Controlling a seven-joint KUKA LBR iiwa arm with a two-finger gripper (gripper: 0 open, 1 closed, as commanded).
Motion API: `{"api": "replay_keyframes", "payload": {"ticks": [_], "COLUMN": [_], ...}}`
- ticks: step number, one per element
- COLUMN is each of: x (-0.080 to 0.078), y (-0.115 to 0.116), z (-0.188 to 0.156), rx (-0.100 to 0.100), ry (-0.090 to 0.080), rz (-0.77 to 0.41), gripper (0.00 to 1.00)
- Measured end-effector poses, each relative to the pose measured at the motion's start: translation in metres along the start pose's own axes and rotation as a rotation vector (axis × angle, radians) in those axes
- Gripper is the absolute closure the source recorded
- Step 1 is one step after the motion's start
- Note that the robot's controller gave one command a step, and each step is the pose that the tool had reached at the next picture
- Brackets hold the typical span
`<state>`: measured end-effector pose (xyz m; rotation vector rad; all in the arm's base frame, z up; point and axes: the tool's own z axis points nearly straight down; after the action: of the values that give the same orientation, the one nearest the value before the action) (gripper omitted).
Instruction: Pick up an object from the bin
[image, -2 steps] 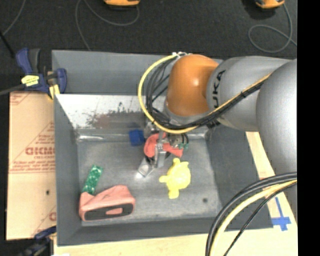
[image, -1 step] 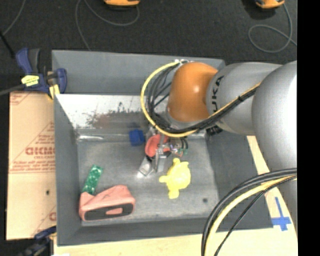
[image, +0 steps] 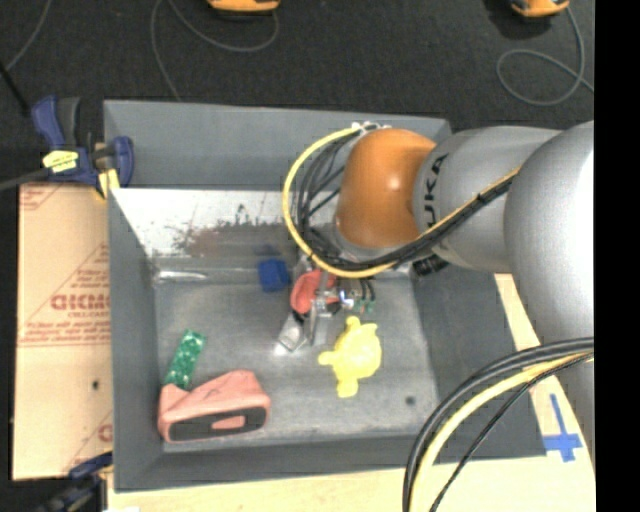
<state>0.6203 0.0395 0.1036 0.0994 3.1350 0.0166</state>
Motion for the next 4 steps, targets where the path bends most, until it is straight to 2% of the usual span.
{"api": "replay_keyframes", "payload": {"ticks": [1, 2, 3, 4], "x": [-0.036, -0.036, -0.027, -0.024], "y": [0.007, 0.007, 0.007, 0.004], "z": [0.005, 0.005, 0.002, -0.014], "rx": [-0.01, -0.01, -0.014, -0.011], "ry": [0.011, 0.011, -0.006, 0.0], "rz": [0.119, 0.119, 0.137, 0.133], "gripper": [1.0, 1.0, 1.0, 1.0]}}
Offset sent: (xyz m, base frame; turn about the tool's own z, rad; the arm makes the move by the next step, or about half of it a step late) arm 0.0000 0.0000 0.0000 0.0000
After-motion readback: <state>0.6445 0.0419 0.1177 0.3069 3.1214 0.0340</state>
